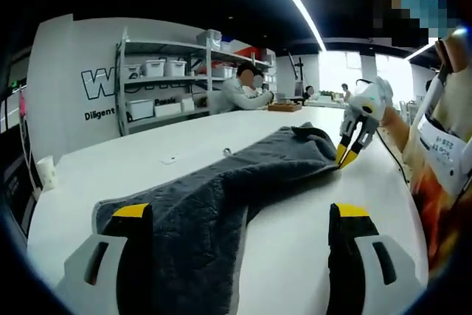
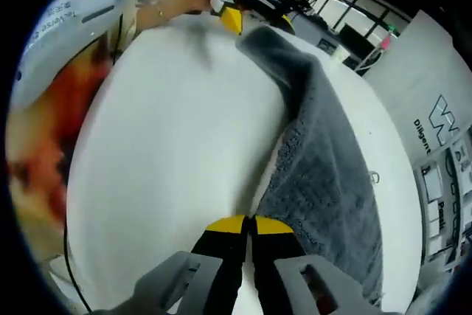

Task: Open the folded towel by lifting each exposed corner and separating the folded layers until the towel lies flat within the target outline without major curled edges

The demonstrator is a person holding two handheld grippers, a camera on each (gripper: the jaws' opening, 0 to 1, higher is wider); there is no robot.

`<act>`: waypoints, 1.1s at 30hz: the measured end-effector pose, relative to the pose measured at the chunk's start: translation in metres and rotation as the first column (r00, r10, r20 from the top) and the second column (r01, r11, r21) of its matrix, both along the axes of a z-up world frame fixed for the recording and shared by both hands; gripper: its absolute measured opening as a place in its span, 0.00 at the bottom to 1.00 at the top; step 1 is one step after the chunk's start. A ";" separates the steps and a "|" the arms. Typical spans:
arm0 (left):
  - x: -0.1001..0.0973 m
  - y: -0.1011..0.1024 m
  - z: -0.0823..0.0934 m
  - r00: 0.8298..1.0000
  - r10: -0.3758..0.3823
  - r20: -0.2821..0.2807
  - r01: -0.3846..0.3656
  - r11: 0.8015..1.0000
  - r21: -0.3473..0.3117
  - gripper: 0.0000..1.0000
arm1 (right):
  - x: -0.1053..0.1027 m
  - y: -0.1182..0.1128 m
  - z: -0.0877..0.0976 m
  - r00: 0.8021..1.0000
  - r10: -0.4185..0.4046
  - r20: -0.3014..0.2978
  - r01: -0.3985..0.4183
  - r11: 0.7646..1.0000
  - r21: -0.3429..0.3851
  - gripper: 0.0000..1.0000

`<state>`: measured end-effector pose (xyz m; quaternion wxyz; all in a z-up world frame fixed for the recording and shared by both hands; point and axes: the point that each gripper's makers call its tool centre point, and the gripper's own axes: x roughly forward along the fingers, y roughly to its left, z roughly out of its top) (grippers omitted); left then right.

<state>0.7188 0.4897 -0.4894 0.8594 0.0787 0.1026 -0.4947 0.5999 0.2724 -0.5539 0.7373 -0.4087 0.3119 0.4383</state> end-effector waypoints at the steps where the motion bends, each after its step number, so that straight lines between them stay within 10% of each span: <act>1: 0.000 0.000 0.000 1.000 0.000 0.001 0.000 1.000 0.000 0.98 | -0.001 0.001 0.000 1.000 0.003 -0.003 -0.003 1.000 -0.002 0.00; 16: -0.002 -0.001 0.000 1.000 -0.001 0.004 0.001 1.000 0.007 0.98 | -0.003 0.001 -0.006 0.999 0.000 -0.049 0.003 0.999 0.051 0.00; 25: 0.002 0.001 -0.002 1.000 0.018 -0.012 -0.018 1.000 0.000 0.98 | 0.003 0.002 0.015 0.998 -0.064 -0.009 0.064 0.980 0.186 0.24; 33: 0.006 0.016 -0.001 0.995 0.099 -0.008 -0.099 0.995 0.023 0.98 | 0.019 -0.016 0.024 0.982 -0.185 0.024 0.173 0.950 0.260 0.67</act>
